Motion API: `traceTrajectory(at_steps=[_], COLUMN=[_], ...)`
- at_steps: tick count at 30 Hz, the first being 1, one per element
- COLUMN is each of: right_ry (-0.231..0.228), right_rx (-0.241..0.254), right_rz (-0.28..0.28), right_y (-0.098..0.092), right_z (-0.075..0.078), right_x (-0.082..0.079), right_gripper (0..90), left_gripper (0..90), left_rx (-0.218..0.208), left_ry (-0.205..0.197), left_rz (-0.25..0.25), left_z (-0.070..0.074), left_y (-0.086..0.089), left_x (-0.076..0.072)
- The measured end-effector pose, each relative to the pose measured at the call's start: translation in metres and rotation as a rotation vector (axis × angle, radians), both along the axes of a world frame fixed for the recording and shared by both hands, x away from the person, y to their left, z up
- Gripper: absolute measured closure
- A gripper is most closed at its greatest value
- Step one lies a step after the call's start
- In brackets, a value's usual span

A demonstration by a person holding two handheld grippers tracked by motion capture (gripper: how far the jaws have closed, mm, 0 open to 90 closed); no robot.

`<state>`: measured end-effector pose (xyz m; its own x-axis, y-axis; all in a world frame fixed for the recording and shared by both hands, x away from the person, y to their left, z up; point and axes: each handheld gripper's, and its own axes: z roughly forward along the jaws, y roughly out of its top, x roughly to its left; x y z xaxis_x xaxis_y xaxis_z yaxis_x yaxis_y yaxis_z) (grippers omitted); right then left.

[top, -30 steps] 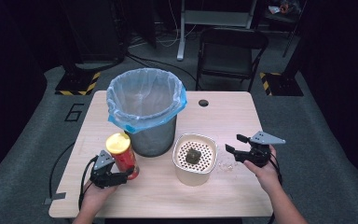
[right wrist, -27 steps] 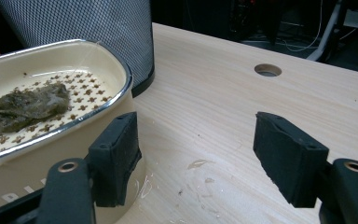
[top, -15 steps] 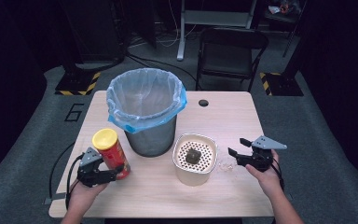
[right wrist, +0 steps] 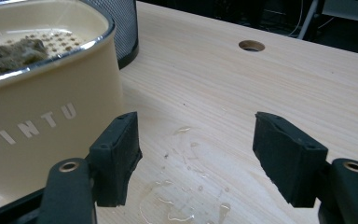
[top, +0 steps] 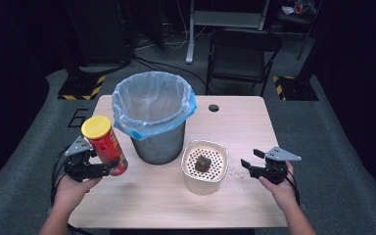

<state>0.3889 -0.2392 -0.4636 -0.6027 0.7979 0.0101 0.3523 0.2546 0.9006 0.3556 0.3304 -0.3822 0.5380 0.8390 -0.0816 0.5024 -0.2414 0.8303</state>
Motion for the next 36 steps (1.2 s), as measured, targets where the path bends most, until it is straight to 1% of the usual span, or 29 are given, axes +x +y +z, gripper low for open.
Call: traceTrajectory(at_steps=[1, 2, 3, 5, 6, 7, 9, 10, 12, 15, 16, 18, 20, 23, 29, 36], right_ry=[-0.005, 0.005, 0.000, 0.006, 0.004, 0.004, 0.008, 0.007, 0.008, 0.014, 0.012, 0.013, 0.013, 0.018, 0.021, 0.023], right_rx=[-0.002, 0.001, 0.002, 0.004, -0.003, -0.007, -0.003, -0.003, -0.008, -0.016, -0.019, -0.024, -0.018, -0.016, -0.010, -0.012], right_rz=[0.000, -0.004, -0.003, -0.004, -0.001, -0.007, -0.012, -0.011, -0.006, -0.008, -0.006, -0.006, -0.007, -0.011, -0.013, -0.015], right_y=[-0.001, -0.001, -0.001, -0.002, -0.003, -0.002, -0.002, -0.002, -0.002, -0.001, 0.000, 0.000, 0.000, -0.001, -0.002, -0.001], right_z=[-0.001, -0.002, -0.002, -0.003, -0.004, -0.004, -0.005, -0.005, -0.006, -0.008, -0.008, -0.009, -0.009, -0.009, -0.010, -0.011], right_x=[0.000, -0.001, 0.000, -0.001, -0.001, -0.001, -0.002, -0.002, -0.002, -0.002, -0.002, -0.002, -0.002, -0.002, -0.002, -0.003], right_gripper=[31.3, 31.3, 31.3, 31.3, 31.3, 31.3, 31.3, 31.3, 31.3, 31.3, 31.3, 31.4, 31.6, 31.6, 31.6, 31.6], left_gripper=[23.3, 23.3, 23.3, 23.3, 23.3, 23.3, 23.3, 23.3, 23.3, 23.3, 23.3, 23.3, 23.3, 23.4, 23.3, 23.4], left_rx=[0.001, -0.001, -0.010, -0.014, -0.010, -0.009, -0.006, -0.003, -0.007, 0.003, 0.002, 0.001, -0.007, -0.008, 0.007, 0.030], left_ry=[-0.003, -0.001, 0.000, 0.002, 0.007, 0.004, 0.007, 0.003, 0.001, 0.006, 0.002, 0.006, 0.010, 0.016, 0.002, 0.007], left_rz=[0.004, 0.002, 0.000, 0.011, 0.009, 0.007, 0.004, 0.007, 0.004, 0.007, 0.013, 0.008, 0.007, 0.015, 0.012, 0.010], left_z=[0.004, 0.008, 0.013, 0.023, 0.030, 0.033, 0.044, 0.050, 0.060, 0.073, 0.078, 0.087, 0.094, 0.104, 0.125, 0.149], left_y=[0.000, 0.000, 0.001, 0.001, 0.002, 0.003, 0.004, 0.005, 0.006, 0.006, 0.006, 0.007, 0.008, 0.010, 0.008, 0.003], left_x=[0.001, 0.001, 0.001, 0.002, 0.002, 0.002, 0.003, 0.003, 0.003, 0.003, 0.003, 0.004, 0.004, 0.005, 0.008, 0.015])
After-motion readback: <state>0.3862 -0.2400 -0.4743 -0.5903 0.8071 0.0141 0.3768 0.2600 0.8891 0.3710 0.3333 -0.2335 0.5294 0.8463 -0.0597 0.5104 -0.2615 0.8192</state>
